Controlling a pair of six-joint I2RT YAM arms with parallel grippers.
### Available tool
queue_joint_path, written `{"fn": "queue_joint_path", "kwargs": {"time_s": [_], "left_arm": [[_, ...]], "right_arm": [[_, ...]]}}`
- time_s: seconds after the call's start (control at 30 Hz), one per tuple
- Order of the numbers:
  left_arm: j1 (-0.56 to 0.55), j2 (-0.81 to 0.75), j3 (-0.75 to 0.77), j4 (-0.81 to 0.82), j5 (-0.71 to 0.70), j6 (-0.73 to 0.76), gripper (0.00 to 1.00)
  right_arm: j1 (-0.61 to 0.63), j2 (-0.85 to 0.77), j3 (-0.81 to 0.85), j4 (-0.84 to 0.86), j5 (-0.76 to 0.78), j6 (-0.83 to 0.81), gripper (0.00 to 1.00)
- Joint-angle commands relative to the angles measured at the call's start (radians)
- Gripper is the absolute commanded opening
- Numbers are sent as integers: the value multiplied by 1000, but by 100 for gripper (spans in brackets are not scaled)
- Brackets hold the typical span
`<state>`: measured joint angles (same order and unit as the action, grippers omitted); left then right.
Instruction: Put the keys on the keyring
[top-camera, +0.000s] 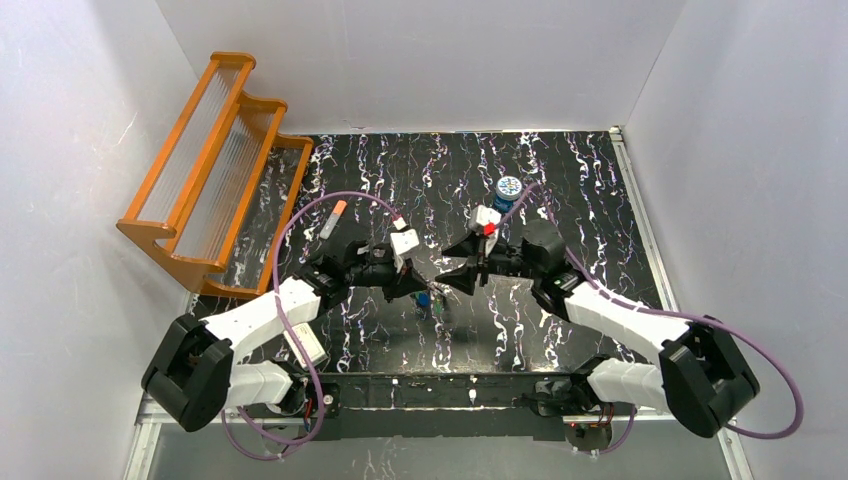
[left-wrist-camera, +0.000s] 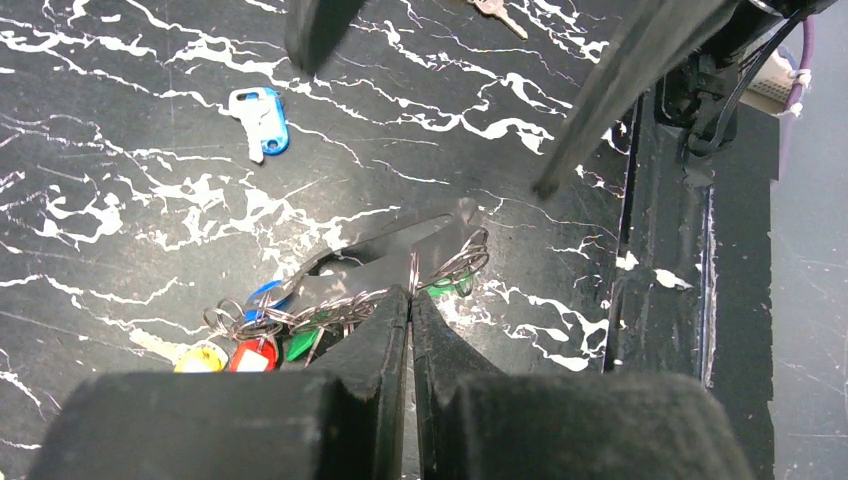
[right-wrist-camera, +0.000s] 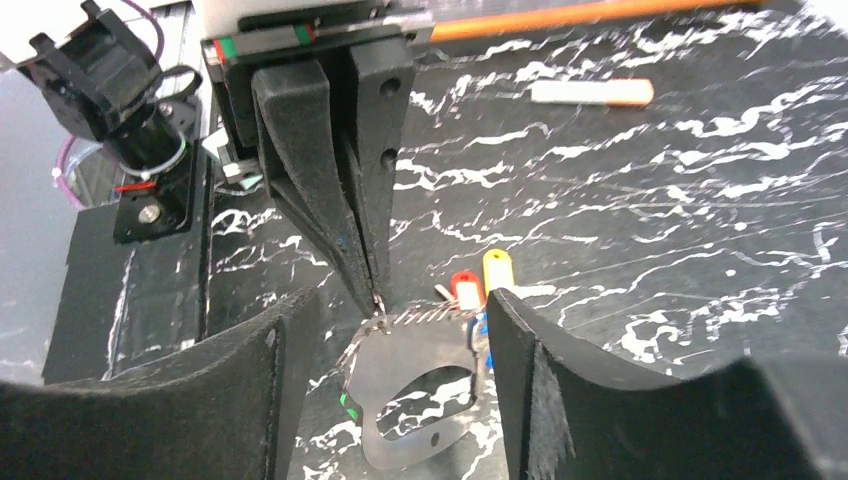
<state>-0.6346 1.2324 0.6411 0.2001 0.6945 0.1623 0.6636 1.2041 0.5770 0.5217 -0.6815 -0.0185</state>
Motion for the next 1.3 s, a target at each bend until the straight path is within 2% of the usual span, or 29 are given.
{"fn": "queue_joint_path", "kwargs": {"time_s": [0.0,0.23,0.4,0.5,0.63,0.83,1.1,1.27], "left_arm": [[-4,-53,-49,106,-36,-65,0],[-5,-77,-106,238,-59,-149,0],[-5,-82,-132,277,-76,-156,0],[-7,-83,-146,279,-77,-155,0],[-16,-89,-164,276,-51,-119,0],[-50,-141,-206,272,-84,-21,0],[-93,-205,-251,273,-122,87,0],[-116,-213,-267,281,-152,117,0]], "right_arm": [[-44,-53,-68,216,9,82,71],[-73,-27,-103,260,-52,92,63],[-73,21,-69,210,-112,55,48],[-73,49,-50,195,-152,38,44],[-73,82,-37,189,-205,20,40],[-73,110,-34,200,-289,-27,33],[-71,147,-14,210,-387,-45,31],[-50,173,-9,212,-390,-63,33]]}}
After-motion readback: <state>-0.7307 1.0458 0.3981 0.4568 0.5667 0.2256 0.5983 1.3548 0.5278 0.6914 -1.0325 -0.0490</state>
